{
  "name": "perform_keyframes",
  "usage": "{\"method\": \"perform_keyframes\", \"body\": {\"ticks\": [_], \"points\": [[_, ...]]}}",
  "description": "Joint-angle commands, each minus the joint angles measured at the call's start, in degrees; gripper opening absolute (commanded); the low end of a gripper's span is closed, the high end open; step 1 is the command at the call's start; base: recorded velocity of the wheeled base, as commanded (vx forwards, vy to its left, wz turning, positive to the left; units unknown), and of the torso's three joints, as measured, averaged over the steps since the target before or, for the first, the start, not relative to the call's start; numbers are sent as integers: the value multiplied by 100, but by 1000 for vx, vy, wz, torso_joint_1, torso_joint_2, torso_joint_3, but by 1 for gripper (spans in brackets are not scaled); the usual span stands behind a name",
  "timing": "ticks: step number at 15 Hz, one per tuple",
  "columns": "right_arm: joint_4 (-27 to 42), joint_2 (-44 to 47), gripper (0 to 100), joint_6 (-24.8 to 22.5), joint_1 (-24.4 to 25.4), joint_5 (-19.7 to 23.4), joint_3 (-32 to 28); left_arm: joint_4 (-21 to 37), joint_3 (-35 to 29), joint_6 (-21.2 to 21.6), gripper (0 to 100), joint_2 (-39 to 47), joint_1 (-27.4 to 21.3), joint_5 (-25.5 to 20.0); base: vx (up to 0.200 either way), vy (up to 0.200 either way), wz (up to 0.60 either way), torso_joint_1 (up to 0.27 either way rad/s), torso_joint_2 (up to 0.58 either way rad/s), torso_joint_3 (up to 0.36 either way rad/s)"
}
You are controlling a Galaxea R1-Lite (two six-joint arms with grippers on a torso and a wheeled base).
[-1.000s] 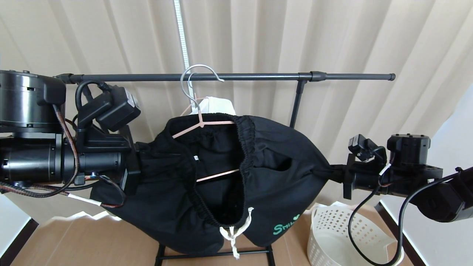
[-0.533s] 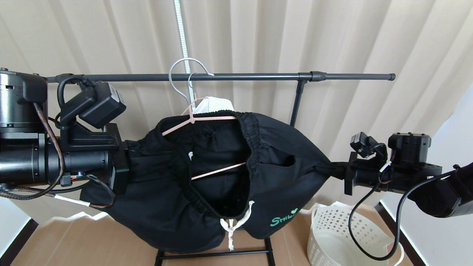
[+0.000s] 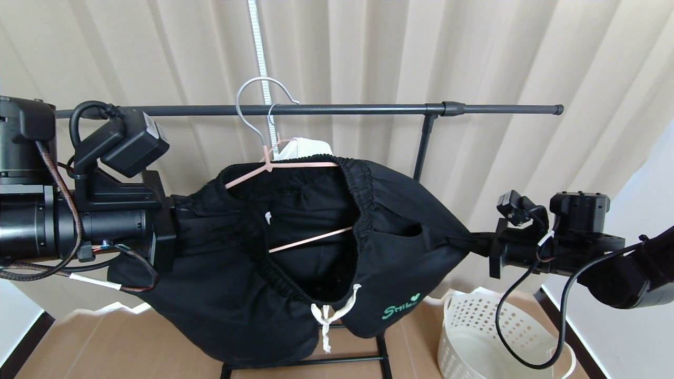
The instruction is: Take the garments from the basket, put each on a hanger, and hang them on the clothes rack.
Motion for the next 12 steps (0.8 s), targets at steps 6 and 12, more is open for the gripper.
{"method": "perform_keyframes", "body": {"ticks": [6, 12], "points": [[-2, -21, 0, -310, 172, -6, 316, -6, -116, -186, 0, 108, -2, 12, 0, 0, 0, 0, 0, 0], [7, -179, 100, -1383, 172, 29, 668, -6, -168, -256, 0, 231, -2, 21, 0, 0, 0, 0, 0, 0]]}}
